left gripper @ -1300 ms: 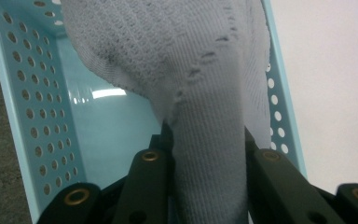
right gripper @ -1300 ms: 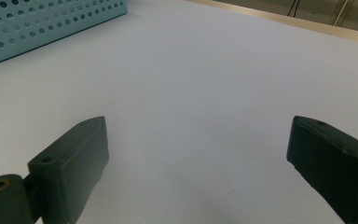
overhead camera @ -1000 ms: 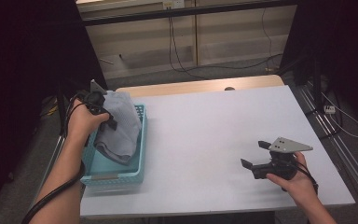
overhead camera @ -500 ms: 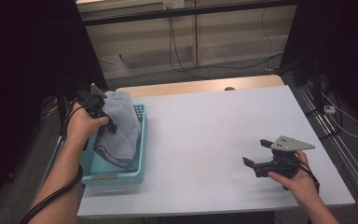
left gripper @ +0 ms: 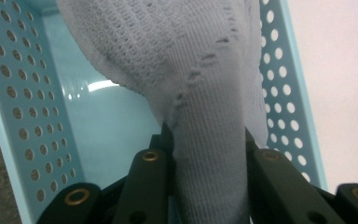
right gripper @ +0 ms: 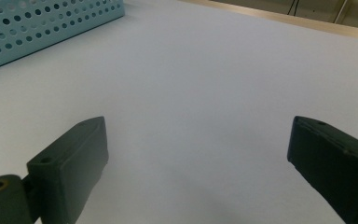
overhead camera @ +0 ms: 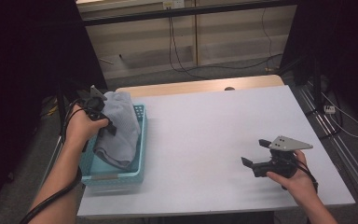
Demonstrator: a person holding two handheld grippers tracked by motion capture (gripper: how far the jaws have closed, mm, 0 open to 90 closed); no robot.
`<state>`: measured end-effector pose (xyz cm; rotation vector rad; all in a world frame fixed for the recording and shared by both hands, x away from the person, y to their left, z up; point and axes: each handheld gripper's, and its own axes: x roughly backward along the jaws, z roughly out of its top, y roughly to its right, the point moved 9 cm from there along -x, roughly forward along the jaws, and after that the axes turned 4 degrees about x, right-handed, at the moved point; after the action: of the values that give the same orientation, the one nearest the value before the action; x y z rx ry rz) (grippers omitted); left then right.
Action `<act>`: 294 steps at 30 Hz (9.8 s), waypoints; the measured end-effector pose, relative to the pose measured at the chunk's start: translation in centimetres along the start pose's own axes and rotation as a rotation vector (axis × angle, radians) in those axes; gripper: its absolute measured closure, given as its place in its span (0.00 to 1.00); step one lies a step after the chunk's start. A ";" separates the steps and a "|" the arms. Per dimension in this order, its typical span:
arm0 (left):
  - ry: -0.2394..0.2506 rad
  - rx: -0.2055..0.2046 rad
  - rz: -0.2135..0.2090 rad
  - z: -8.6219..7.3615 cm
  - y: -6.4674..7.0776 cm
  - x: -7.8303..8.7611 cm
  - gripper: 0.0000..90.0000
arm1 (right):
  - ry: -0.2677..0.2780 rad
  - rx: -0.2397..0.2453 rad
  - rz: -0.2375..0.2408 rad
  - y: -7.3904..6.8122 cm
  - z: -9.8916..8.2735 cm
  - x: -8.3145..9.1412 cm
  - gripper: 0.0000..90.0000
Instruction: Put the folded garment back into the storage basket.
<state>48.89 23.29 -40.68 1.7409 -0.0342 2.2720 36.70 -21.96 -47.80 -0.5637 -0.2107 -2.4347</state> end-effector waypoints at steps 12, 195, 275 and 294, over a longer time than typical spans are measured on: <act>-0.014 0.007 -0.013 -0.2 0.2 -0.1 0.83 | 0.003 -0.005 -0.007 0.2 0.2 0.0 0.05; 0.005 0.052 -0.097 -4.6 -0.5 -3.8 0.63 | 0.022 0.015 -0.012 -0.2 0.8 0.6 0.05; 0.170 0.129 -0.135 -1.8 -2.1 -8.3 1.00 | 0.007 0.024 -0.004 -0.3 0.4 -0.5 0.05; 0.266 0.125 -0.154 3.0 -1.1 -5.3 1.00 | 0.000 0.024 0.002 -0.1 0.2 -0.9 0.05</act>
<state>53.25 22.72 -45.05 1.4263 0.2902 2.4120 37.35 -21.34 -47.98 -0.5530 -0.2387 -2.4270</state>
